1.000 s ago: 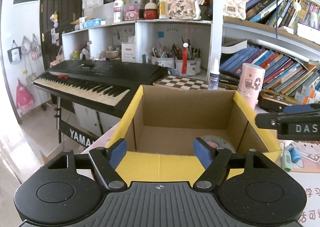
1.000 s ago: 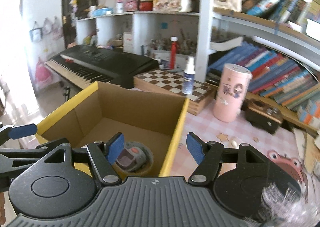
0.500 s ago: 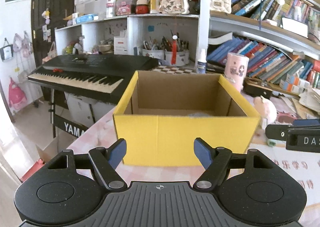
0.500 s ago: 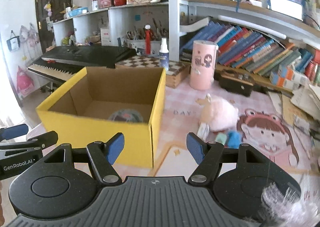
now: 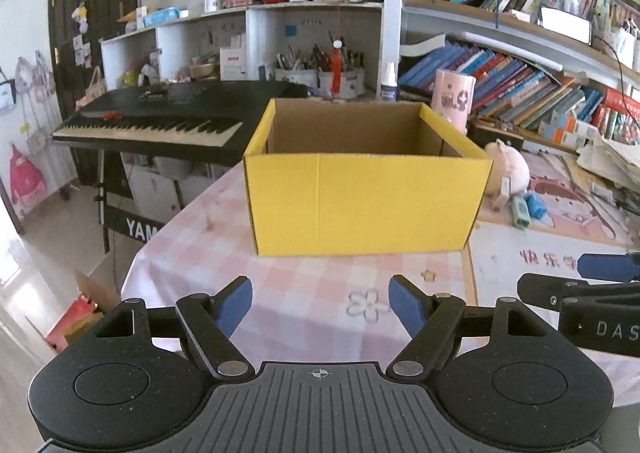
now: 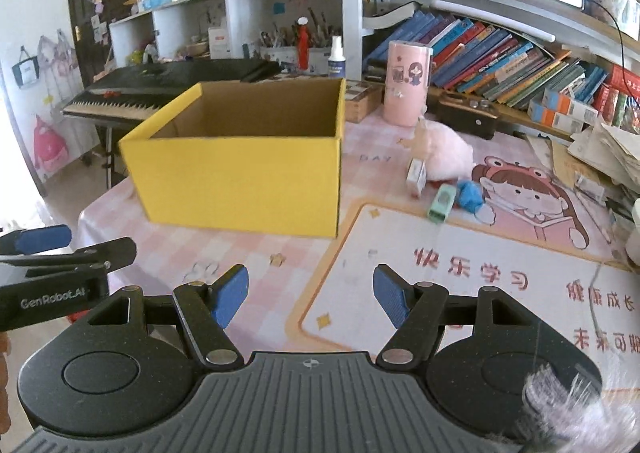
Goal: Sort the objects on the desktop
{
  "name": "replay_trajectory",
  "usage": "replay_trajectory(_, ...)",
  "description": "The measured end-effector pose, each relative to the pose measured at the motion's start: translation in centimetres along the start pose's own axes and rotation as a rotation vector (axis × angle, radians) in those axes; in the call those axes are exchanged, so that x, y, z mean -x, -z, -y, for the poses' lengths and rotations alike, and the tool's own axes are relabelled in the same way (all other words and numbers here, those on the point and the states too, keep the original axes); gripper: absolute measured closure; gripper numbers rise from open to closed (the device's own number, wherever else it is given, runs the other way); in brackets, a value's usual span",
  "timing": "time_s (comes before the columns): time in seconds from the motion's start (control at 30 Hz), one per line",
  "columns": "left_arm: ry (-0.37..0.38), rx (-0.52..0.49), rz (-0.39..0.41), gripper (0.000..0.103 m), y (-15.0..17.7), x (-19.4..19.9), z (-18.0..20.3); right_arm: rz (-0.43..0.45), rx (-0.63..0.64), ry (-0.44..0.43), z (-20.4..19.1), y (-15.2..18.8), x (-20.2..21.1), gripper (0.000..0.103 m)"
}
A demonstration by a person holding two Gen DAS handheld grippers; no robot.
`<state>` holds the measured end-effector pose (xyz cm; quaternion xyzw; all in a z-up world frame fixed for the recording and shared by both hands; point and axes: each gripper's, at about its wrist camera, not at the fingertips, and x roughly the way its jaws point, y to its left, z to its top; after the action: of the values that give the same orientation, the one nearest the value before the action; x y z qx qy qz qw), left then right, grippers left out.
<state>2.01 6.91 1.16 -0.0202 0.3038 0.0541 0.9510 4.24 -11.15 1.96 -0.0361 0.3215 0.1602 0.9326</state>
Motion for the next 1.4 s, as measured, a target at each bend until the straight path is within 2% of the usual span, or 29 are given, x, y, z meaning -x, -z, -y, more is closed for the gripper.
replay_trajectory(0.13,0.0,-0.007,-0.001,0.02,0.6,0.8,-0.1,-0.004,0.024,-0.01,-1.0,0.8,0.7,0.035)
replay_trajectory(0.63,0.024,-0.039,-0.032,0.019,2.6,2.2,0.5,-0.038,0.039,-0.018,-2.2,3.3,2.3,0.032)
replay_trajectory(1.4,0.177,-0.153,-0.045,0.019,2.3,0.8,5.6,-0.051,-0.071,0.136,2.1,5.0,4.1,0.027)
